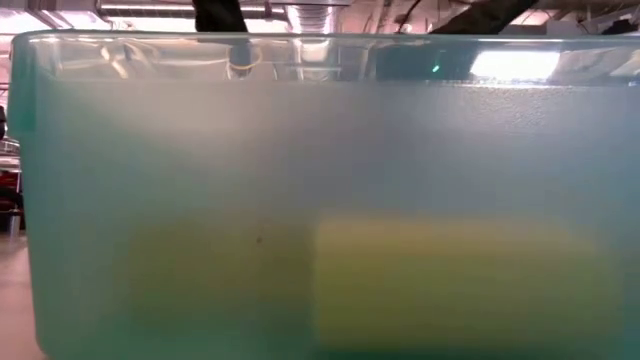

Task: Sort & place blocks by color
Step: Put the brown block into the transparent bin

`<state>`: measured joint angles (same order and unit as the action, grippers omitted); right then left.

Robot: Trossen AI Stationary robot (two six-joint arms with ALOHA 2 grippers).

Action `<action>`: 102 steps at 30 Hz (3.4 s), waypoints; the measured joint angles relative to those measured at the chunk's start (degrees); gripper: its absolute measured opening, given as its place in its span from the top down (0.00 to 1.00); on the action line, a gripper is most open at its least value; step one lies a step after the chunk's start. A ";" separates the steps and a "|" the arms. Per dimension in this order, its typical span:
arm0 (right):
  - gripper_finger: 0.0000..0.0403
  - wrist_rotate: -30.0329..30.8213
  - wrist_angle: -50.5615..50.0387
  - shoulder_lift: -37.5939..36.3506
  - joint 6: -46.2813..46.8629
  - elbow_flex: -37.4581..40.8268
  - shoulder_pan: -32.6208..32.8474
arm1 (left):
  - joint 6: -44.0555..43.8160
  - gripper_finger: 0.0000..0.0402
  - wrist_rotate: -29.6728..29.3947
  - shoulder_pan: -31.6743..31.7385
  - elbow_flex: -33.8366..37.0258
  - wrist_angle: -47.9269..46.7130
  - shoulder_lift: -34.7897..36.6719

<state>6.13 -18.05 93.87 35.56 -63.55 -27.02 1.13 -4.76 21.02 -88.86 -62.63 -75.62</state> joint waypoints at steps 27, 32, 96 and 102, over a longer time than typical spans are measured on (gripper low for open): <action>0.21 -4.30 -47.01 45.39 0.48 -61.31 -0.58 | 16.36 0.47 3.72 8.67 0.34 -9.00 6.03; 0.21 -11.76 -48.52 48.29 2.32 -63.86 -2.05 | 17.33 0.47 6.00 10.50 4.35 -7.66 8.94; 0.21 0.27 -8.16 3.49 -7.34 2.93 5.50 | 15.81 0.47 12.49 15.69 17.86 13.01 16.27; 0.21 1.09 -6.00 11.16 -8.02 1.95 5.53 | 15.77 0.47 12.28 15.80 17.87 12.67 15.00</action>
<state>7.22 -24.04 105.03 27.54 -61.60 -21.50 16.91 7.51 36.82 -70.99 -49.96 -60.63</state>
